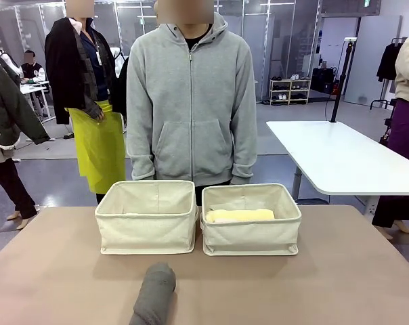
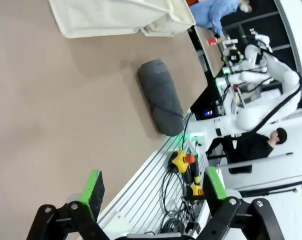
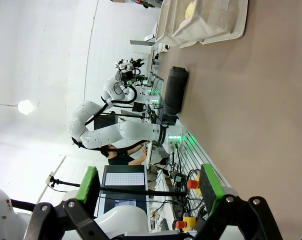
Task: Divide the towels into two baskets.
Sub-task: Pick up one hotel-folded towel from the bottom of the table and place it in the Fabric basket indicated by the person.
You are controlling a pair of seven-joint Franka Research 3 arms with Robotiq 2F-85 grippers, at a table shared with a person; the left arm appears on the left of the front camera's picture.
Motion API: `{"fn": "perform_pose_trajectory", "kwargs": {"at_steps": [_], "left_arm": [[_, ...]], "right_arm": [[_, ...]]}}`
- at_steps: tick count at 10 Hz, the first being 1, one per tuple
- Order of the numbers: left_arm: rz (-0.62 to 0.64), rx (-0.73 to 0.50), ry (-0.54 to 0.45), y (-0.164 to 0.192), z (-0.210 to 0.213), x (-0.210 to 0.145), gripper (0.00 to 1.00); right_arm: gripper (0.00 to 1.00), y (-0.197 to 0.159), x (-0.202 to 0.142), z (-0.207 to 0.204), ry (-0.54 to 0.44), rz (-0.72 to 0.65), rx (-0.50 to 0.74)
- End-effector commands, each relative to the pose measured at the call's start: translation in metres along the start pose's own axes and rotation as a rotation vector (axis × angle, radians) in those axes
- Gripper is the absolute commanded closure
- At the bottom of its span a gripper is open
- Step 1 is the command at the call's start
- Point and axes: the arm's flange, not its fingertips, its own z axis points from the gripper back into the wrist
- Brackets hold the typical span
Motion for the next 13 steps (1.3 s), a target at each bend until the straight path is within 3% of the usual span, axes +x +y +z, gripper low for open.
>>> {"fn": "perform_pose_trajectory", "kwargs": {"at_steps": [1,2,13], "left_arm": [[0.033,0.041,-0.043,0.002,-0.003,-0.012,0.00],[0.000,0.000,0.000,0.000,0.000,0.000,0.00],[0.000,0.000,0.000,0.000,0.000,0.000,0.00]], "right_arm": [[0.00,0.002,-0.001,0.000,0.002,0.019,0.010],[0.00,0.002,-0.001,0.000,0.002,0.019,0.010],[0.00,0.002,-0.001,0.000,0.002,0.019,0.010]]}}
